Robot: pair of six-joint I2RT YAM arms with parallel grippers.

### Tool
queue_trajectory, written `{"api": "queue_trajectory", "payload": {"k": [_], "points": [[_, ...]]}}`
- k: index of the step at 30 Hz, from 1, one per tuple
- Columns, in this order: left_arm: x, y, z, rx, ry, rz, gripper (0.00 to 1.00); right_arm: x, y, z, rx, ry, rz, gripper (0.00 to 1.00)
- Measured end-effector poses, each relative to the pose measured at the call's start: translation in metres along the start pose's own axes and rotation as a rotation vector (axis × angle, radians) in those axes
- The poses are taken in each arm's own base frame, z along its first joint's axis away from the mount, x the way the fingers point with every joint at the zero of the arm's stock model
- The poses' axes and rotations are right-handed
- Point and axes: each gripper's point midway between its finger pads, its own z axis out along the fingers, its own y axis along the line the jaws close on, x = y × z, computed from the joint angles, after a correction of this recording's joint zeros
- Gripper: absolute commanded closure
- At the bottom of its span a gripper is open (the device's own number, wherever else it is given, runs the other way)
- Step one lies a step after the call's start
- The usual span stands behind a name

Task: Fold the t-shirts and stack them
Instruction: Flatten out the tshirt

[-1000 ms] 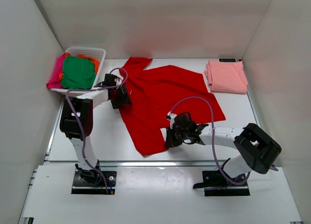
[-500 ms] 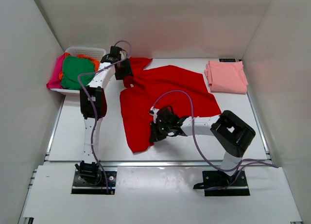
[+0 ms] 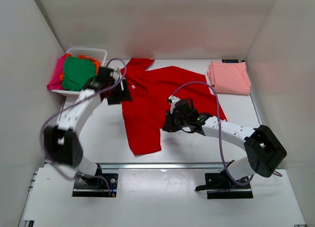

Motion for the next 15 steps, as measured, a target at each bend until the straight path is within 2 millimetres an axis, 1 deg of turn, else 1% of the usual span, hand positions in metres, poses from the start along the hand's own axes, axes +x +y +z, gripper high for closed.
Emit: {"api": "queue_trajectory", "payload": {"k": [1, 2, 3, 4, 5, 6, 8, 10, 11, 12, 13, 15], "points": [[0.024, 0.003, -0.019, 0.019, -0.009, -0.018, 0.24, -0.002, -0.004, -0.001, 0.01, -0.004, -0.002, 0.85], [0.04, 0.004, -0.028, 0.041, -0.03, -0.029, 0.25, -0.001, -0.006, -0.001, 0.016, 0.002, -0.004, 0.85], [0.051, 0.006, -0.031, 0.053, -0.041, -0.039, 0.26, 0.001, -0.008, -0.001, 0.022, 0.008, -0.005, 0.84], [0.065, 0.004, -0.029, 0.071, -0.044, -0.046, 0.27, 0.002, -0.008, -0.001, 0.023, 0.012, -0.005, 0.85], [0.079, 0.001, -0.022, 0.084, -0.026, -0.045, 0.27, 0.003, -0.008, -0.001, 0.023, 0.013, -0.006, 0.85], [0.1, -0.004, -0.007, 0.1, 0.018, -0.039, 0.28, 0.004, -0.009, -0.001, 0.022, 0.012, -0.005, 0.85], [0.134, -0.006, 0.019, 0.098, 0.106, -0.038, 0.29, 0.01, -0.012, -0.001, 0.025, 0.017, -0.002, 0.84], [0.174, -0.002, 0.042, 0.076, 0.207, -0.038, 0.3, 0.022, -0.019, -0.006, 0.037, 0.026, 0.009, 0.84], [0.188, 0.003, 0.049, 0.056, 0.247, -0.043, 0.31, 0.027, -0.024, -0.01, 0.045, 0.025, 0.016, 0.84], [0.19, -0.001, 0.051, 0.069, 0.269, -0.06, 0.32, 0.031, -0.032, -0.015, 0.058, 0.022, 0.032, 0.81], [0.182, -0.001, 0.057, 0.068, 0.241, -0.06, 0.32, 0.033, -0.044, -0.022, 0.077, 0.009, 0.057, 0.78], [0.172, -0.003, 0.064, 0.069, 0.24, -0.071, 0.31, 0.029, -0.073, -0.039, 0.139, -0.046, 0.125, 0.76]]}}
